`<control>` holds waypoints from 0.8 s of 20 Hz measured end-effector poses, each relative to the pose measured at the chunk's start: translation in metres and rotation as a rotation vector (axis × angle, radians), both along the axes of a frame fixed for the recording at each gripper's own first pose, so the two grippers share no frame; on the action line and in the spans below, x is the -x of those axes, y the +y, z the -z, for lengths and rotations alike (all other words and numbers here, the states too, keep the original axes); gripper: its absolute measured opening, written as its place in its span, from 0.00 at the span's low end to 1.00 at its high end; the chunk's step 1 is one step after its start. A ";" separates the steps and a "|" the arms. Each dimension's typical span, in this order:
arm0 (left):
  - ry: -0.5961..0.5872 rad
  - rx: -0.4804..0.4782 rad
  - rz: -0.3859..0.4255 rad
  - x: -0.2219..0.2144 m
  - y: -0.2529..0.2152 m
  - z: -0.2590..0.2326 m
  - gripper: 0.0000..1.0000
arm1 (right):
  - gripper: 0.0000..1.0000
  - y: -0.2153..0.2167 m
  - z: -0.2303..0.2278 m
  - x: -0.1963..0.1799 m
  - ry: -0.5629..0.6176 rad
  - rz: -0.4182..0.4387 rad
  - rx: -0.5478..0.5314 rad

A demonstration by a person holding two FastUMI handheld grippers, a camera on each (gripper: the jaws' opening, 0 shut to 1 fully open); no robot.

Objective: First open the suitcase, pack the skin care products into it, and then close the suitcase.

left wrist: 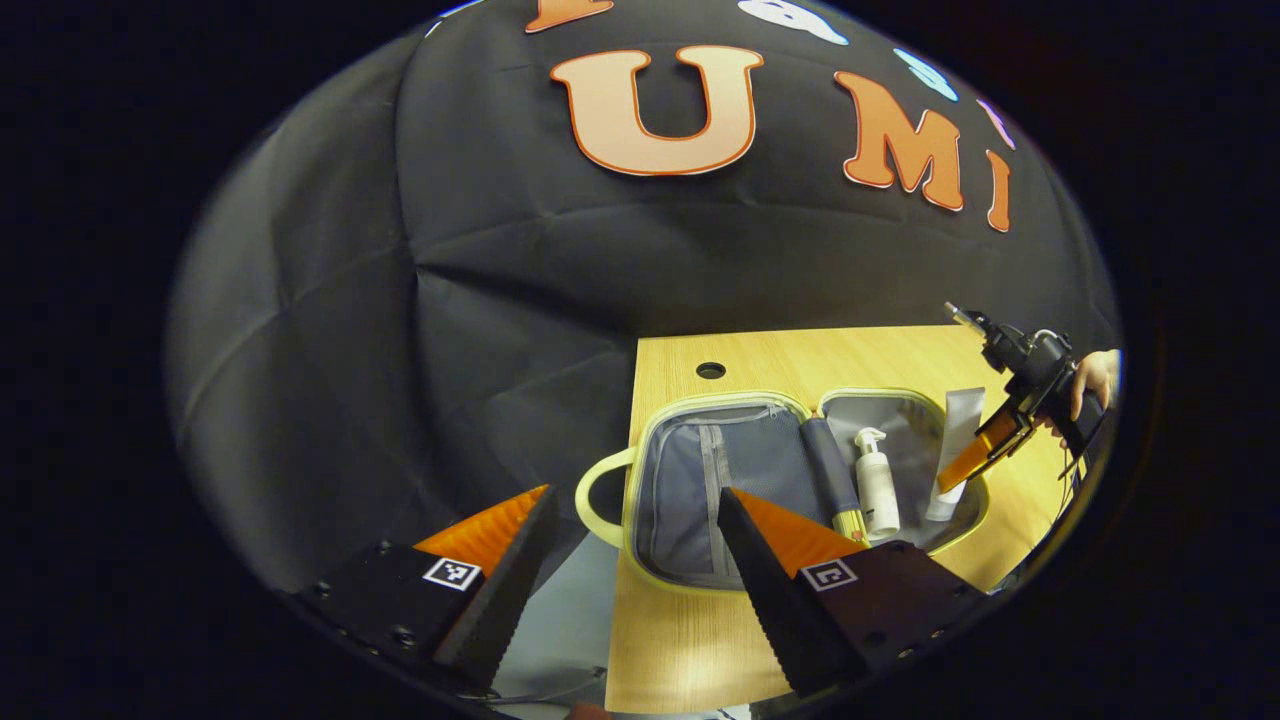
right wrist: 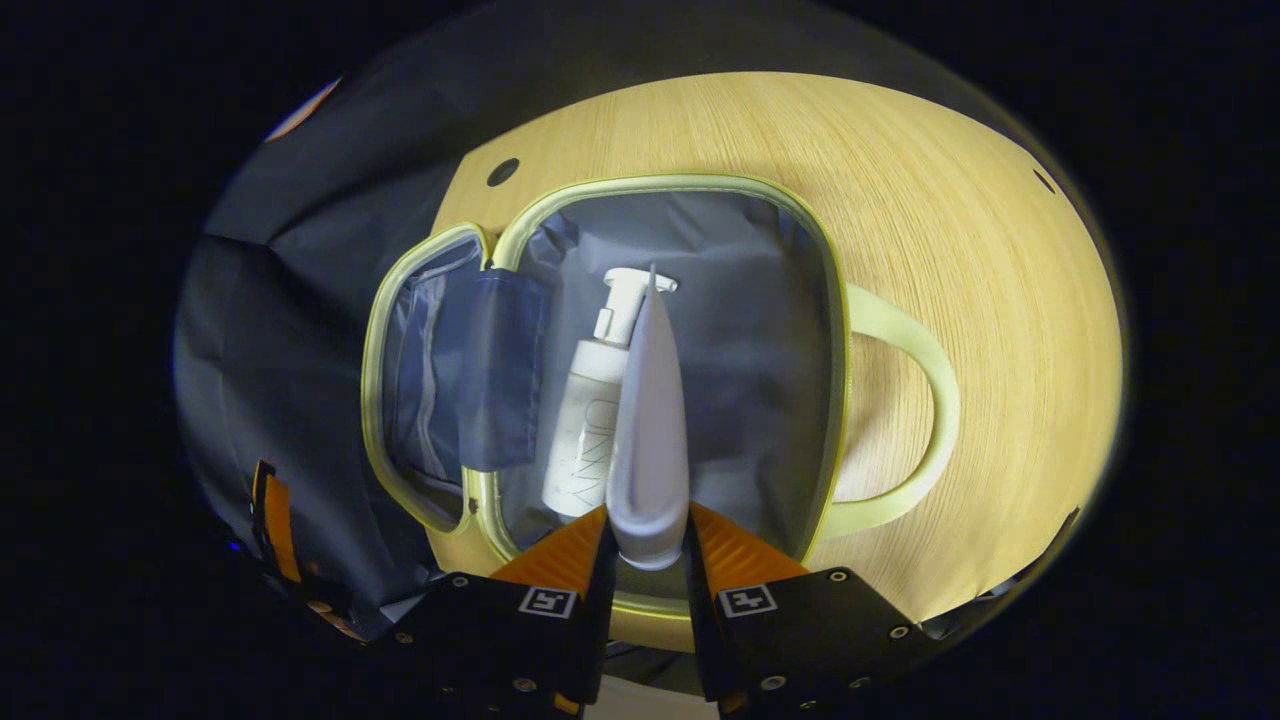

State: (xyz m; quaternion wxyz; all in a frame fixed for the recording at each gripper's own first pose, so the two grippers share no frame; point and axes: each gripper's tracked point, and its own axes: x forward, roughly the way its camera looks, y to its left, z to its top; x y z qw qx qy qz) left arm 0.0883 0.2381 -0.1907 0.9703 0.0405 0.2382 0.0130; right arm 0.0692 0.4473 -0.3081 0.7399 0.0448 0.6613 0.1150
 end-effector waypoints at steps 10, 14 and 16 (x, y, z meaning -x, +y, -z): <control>-0.019 -0.023 -0.018 0.004 0.003 -0.007 0.99 | 0.62 0.004 0.004 -0.011 -0.046 0.066 -0.004; -0.085 -0.015 -0.029 -0.004 0.000 -0.026 0.99 | 0.96 0.004 -0.038 -0.020 -0.180 0.059 -0.058; -0.094 -0.004 -0.043 -0.009 0.003 -0.028 0.99 | 0.95 0.012 -0.071 -0.027 -0.290 0.069 -0.127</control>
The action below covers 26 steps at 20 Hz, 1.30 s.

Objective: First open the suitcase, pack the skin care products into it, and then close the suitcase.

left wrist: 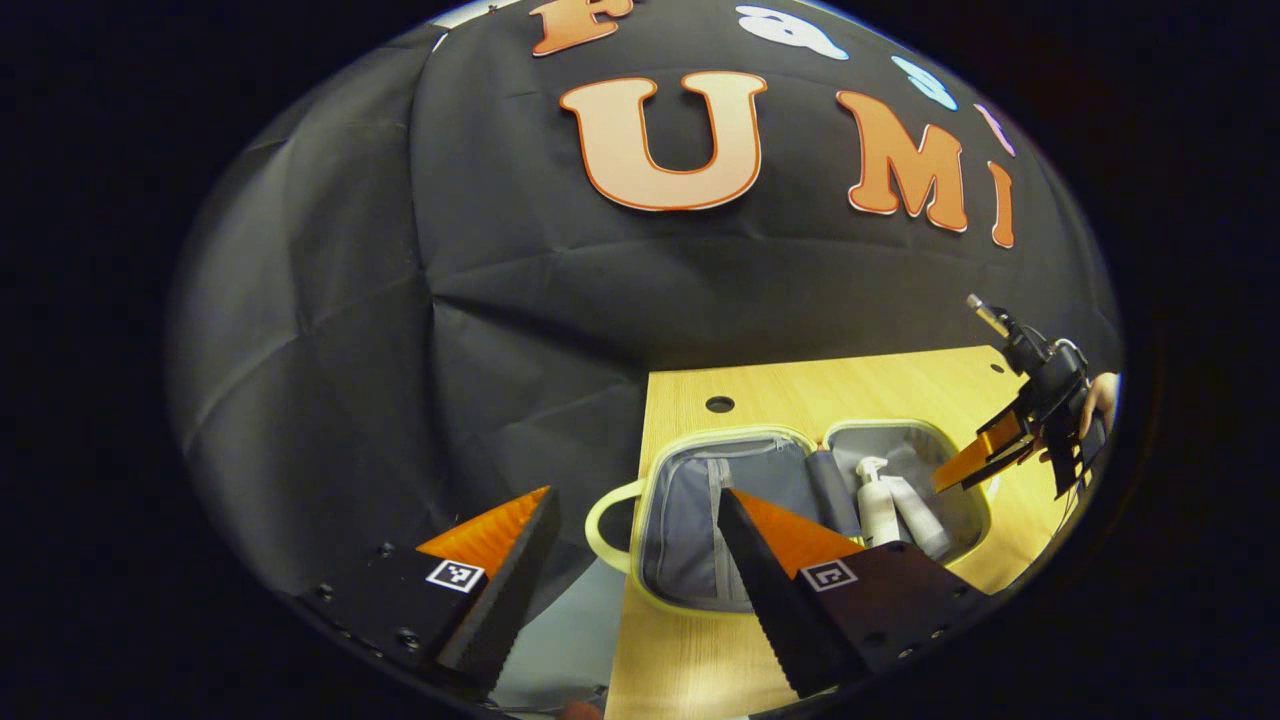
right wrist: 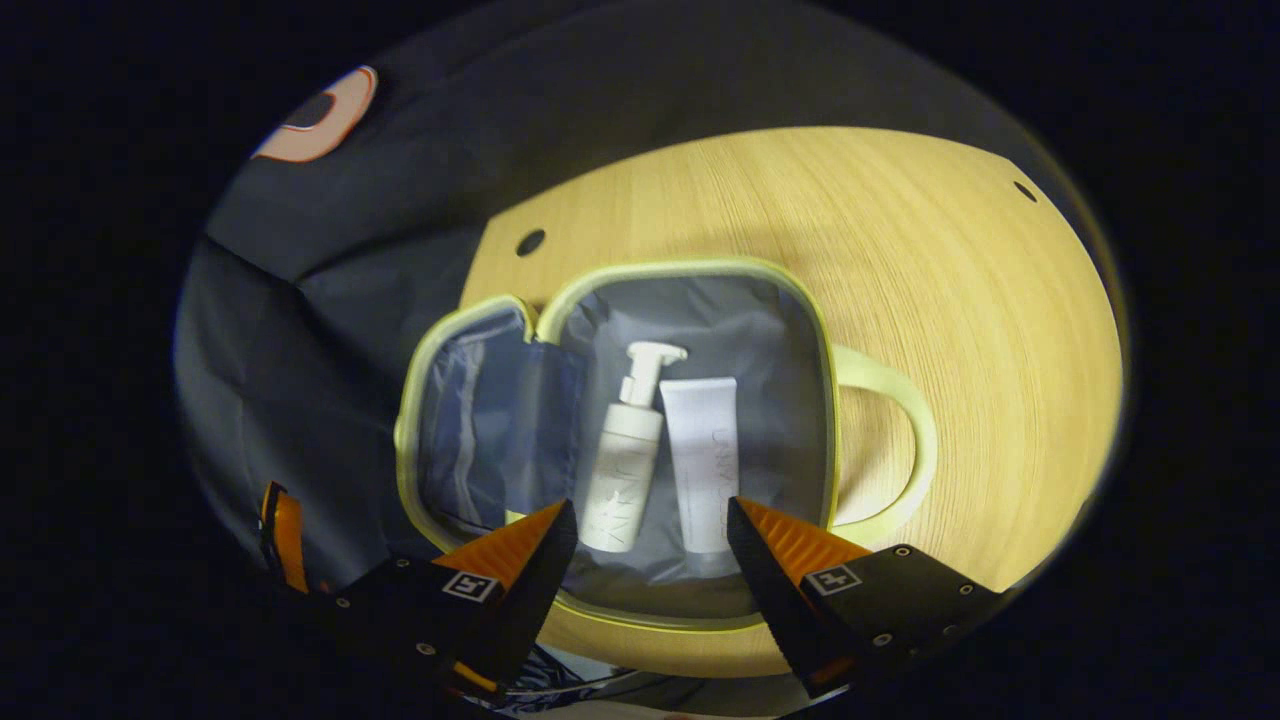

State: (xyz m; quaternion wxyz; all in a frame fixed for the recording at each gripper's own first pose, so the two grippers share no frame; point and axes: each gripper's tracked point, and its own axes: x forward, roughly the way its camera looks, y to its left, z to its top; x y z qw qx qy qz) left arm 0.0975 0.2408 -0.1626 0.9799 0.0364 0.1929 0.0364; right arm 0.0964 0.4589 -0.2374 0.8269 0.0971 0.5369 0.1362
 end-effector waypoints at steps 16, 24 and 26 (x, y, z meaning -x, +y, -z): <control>0.024 0.682 -0.034 -0.097 0.101 0.116 0.98 | 0.95 -0.122 -0.128 -0.069 -0.524 0.135 0.096; 0.098 0.955 -0.039 -0.124 0.084 0.201 0.98 | 0.96 -0.150 -0.125 -0.055 -0.507 0.172 0.207; 0.134 0.935 -0.032 -0.127 0.077 0.214 0.96 | 0.96 -0.148 -0.123 -0.051 -0.498 0.172 0.206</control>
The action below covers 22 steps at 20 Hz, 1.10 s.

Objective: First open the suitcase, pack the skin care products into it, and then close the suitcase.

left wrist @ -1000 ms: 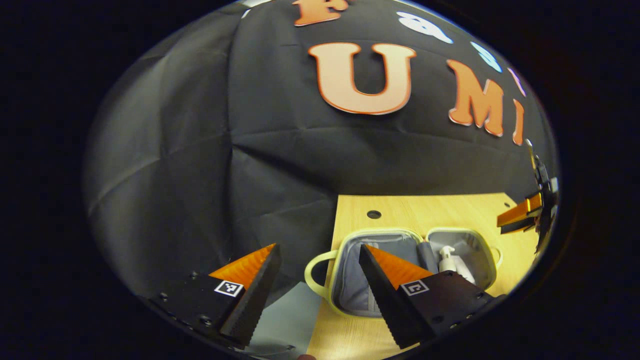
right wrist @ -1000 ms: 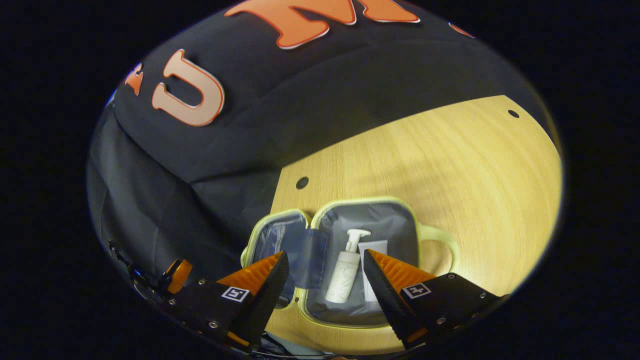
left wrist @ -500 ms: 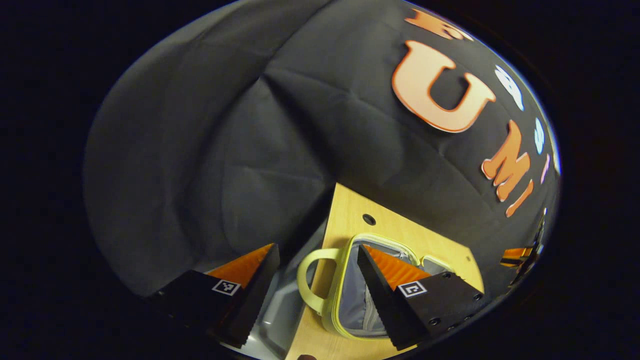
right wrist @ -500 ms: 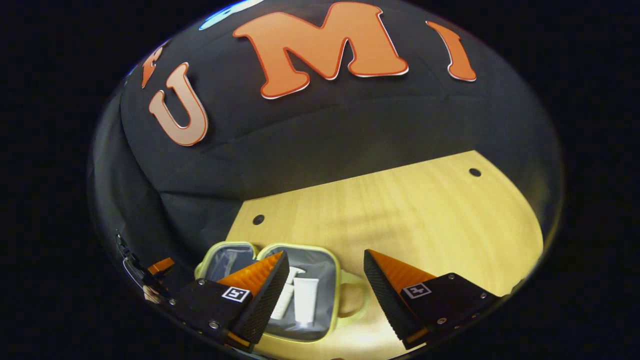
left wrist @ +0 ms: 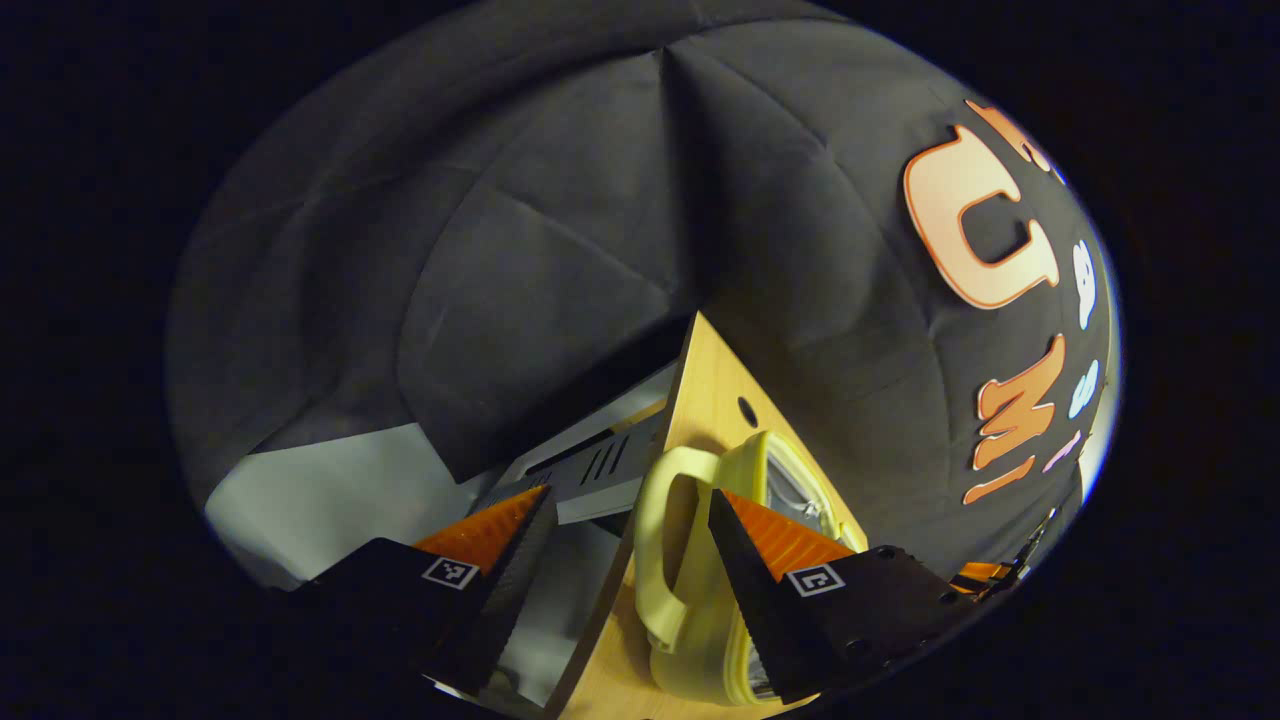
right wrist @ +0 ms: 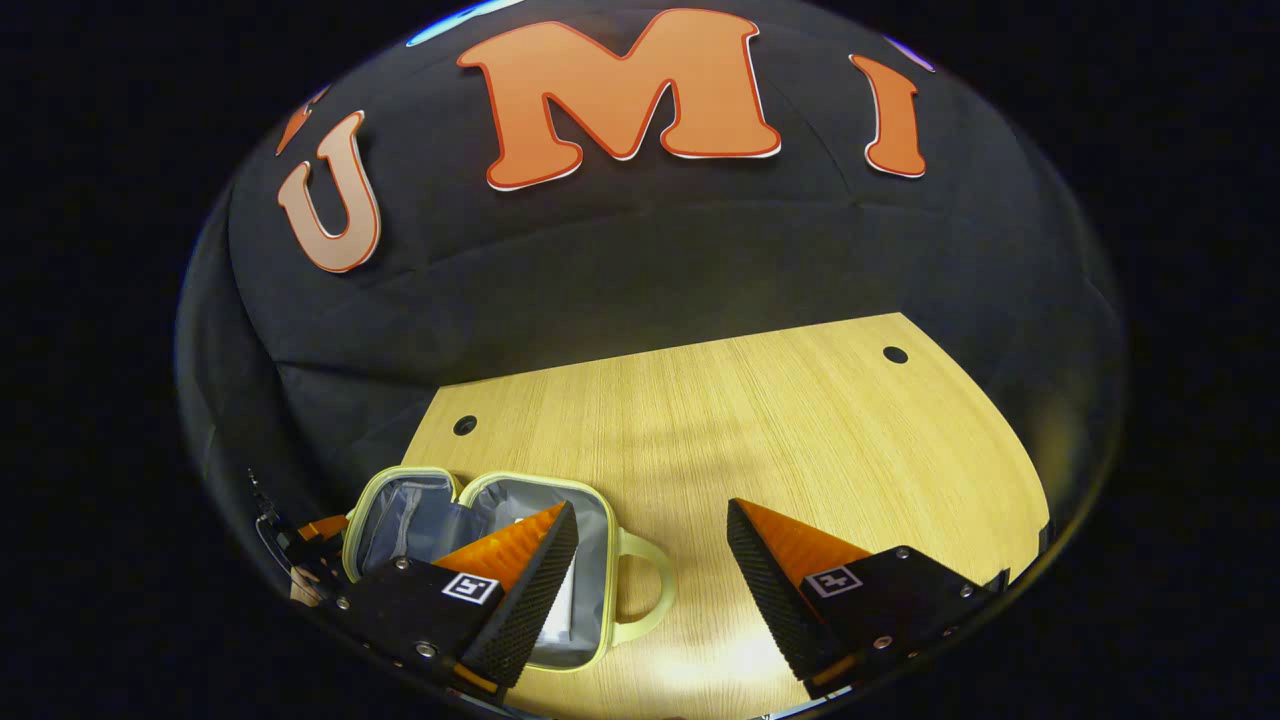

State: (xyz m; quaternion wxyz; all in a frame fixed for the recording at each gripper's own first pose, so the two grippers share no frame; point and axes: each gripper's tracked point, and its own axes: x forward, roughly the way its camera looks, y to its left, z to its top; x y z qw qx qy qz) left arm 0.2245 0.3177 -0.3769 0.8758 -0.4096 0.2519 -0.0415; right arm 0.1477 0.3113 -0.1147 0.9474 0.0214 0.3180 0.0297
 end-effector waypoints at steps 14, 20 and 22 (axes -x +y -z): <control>-0.102 -0.365 -0.027 0.025 -0.023 -0.124 0.02 | 0.96 -0.008 -0.005 0.009 -0.041 -0.024 -0.034; -0.204 -0.571 0.052 0.054 -0.086 -0.222 0.02 | 0.95 -0.025 -0.035 0.003 -0.156 -0.055 -0.033; -0.204 -0.644 0.071 0.057 -0.112 -0.242 0.01 | 0.95 -0.042 -0.050 0.004 -0.212 -0.071 0.010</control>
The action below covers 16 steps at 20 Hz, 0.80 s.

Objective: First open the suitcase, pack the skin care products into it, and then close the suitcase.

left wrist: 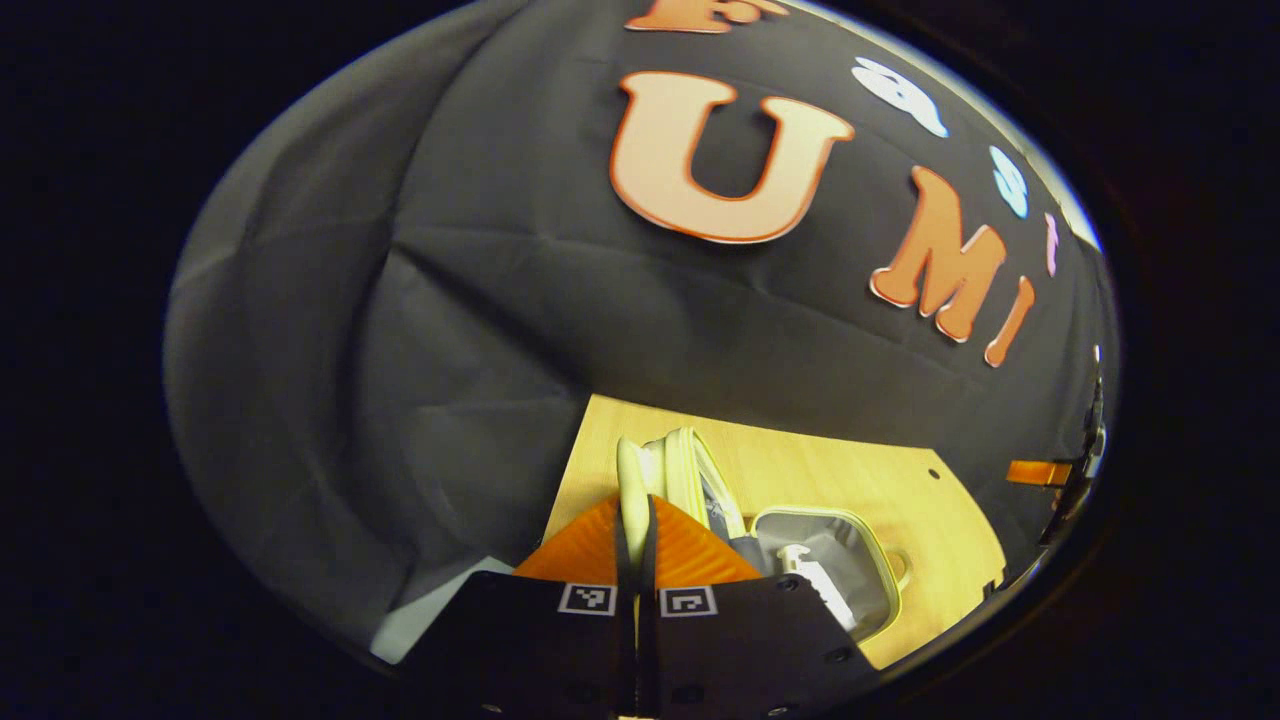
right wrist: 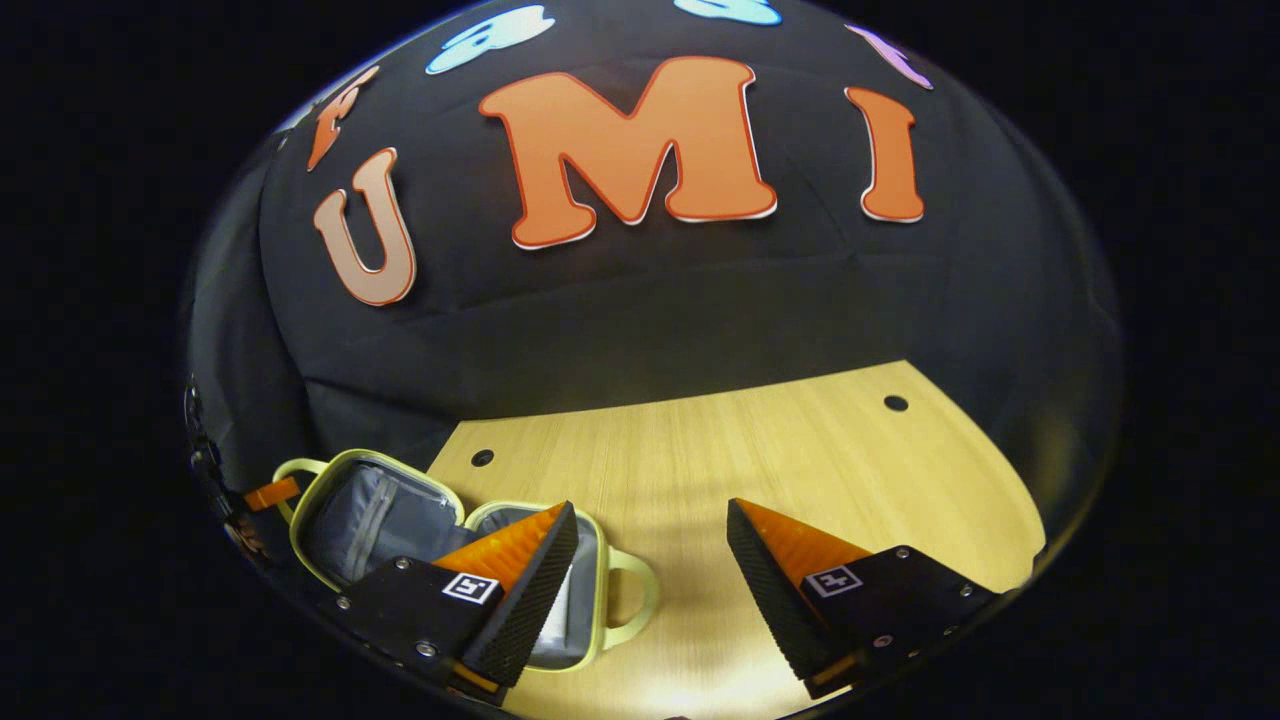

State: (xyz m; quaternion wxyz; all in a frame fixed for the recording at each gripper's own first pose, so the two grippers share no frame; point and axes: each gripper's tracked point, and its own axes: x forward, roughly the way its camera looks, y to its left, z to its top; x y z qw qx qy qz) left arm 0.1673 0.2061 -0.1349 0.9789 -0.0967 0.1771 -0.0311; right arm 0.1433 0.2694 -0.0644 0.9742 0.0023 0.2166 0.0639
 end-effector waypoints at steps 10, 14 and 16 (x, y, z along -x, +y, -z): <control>-0.013 -0.407 -0.015 0.021 -0.153 -0.064 0.02 | 0.95 -0.101 -0.053 0.010 -0.167 -0.030 0.062; 0.000 -0.622 -0.034 0.015 -0.217 -0.059 0.02 | 0.95 -0.152 -0.063 0.017 -0.189 -0.027 0.068; 0.001 -0.664 -0.031 0.011 -0.254 -0.054 0.01 | 0.95 -0.176 -0.064 0.027 -0.193 -0.020 0.066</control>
